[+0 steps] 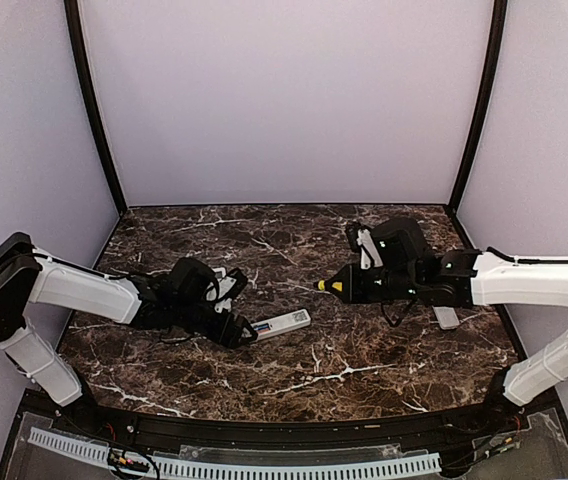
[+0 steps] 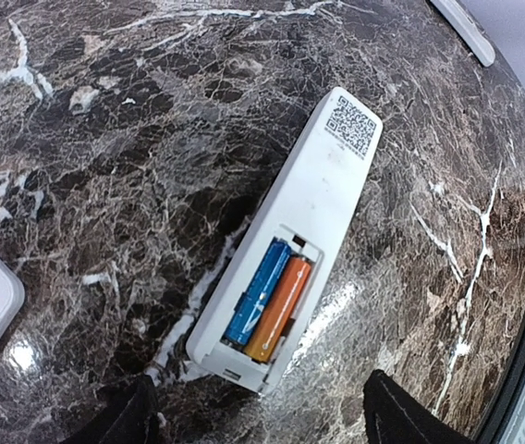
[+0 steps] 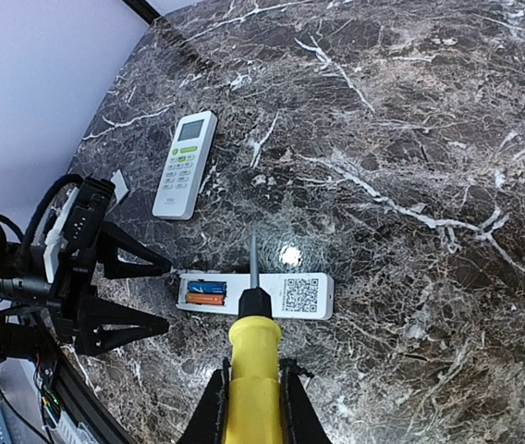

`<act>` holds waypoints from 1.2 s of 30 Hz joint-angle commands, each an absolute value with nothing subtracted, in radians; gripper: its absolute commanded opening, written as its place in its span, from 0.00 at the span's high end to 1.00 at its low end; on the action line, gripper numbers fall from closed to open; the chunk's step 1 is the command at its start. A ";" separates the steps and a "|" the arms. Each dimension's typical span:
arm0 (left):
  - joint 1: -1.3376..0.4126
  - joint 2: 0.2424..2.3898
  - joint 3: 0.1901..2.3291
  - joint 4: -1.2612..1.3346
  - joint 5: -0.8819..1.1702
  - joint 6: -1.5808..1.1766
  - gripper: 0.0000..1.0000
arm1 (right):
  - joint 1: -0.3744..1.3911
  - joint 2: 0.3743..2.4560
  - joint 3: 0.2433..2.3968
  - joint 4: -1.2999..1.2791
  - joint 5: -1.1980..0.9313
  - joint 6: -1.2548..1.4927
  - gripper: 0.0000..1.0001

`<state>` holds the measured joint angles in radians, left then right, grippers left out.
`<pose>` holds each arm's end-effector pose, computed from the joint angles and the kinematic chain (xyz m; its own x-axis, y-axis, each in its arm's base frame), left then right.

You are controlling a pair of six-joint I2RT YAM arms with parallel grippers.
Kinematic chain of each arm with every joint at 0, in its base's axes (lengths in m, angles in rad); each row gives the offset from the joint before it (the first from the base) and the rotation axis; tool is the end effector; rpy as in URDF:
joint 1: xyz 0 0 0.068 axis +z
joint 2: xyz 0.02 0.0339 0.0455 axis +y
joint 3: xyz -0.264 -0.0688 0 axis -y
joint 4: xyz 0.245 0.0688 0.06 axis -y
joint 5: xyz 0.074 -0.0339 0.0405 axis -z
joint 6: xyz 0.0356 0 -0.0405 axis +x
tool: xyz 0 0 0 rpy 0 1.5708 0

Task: Unload the batteries from the remote control
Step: Hold the screwdriver for the remote control without the battery cover.

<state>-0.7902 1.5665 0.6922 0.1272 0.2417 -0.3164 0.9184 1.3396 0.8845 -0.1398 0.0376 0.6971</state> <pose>0.2063 -0.2204 0.1543 -0.7075 0.2851 -0.6466 0.6243 0.6810 -0.3828 0.1812 0.2349 0.2553 -0.7585 0.0639 -0.6485 -0.3759 0.7700 0.5156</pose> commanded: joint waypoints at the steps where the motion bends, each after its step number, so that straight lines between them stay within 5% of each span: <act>1: -0.795 1.569 0.693 0.166 0.238 -0.242 0.25 | 0.933 1.361 0.924 -0.127 0.028 0.717 1.00; 36: -0.867 1.700 0.700 0.245 0.214 -0.154 0.38 | 0.958 1.509 0.934 -0.080 -0.123 0.797 1.00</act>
<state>-0.8375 1.6920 0.7181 0.2493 0.2375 -0.1673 0.9424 1.4895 0.9295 -0.1181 -0.0967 0.7750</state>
